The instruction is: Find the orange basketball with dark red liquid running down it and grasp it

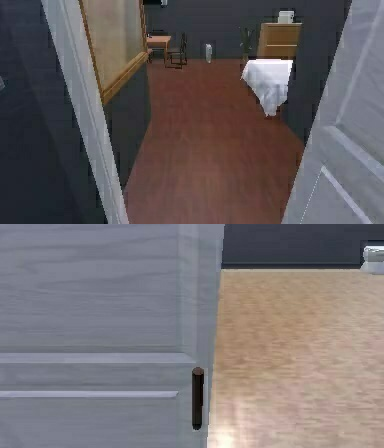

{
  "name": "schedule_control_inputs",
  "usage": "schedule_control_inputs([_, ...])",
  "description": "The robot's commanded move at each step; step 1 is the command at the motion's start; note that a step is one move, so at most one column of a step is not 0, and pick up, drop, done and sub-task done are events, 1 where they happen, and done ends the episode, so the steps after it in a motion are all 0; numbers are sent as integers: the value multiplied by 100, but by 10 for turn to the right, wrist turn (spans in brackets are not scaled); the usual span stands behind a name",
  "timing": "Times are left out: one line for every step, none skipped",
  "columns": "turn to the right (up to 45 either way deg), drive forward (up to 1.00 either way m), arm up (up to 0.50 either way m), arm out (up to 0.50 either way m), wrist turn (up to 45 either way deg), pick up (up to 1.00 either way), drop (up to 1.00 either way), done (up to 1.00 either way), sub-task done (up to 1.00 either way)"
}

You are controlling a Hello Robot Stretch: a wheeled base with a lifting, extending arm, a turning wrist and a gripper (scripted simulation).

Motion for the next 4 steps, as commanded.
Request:
schedule_control_inputs([-450, 0, 0, 0, 0, 0, 0, 0, 0])
schedule_control_inputs([-450, 0, 0, 0, 0, 0, 0, 0, 0])
schedule_control_inputs([-450, 0, 0, 0, 0, 0, 0, 0, 0])
schedule_control_inputs([-330, 0, 0, 0, 0, 0, 0, 0, 0])
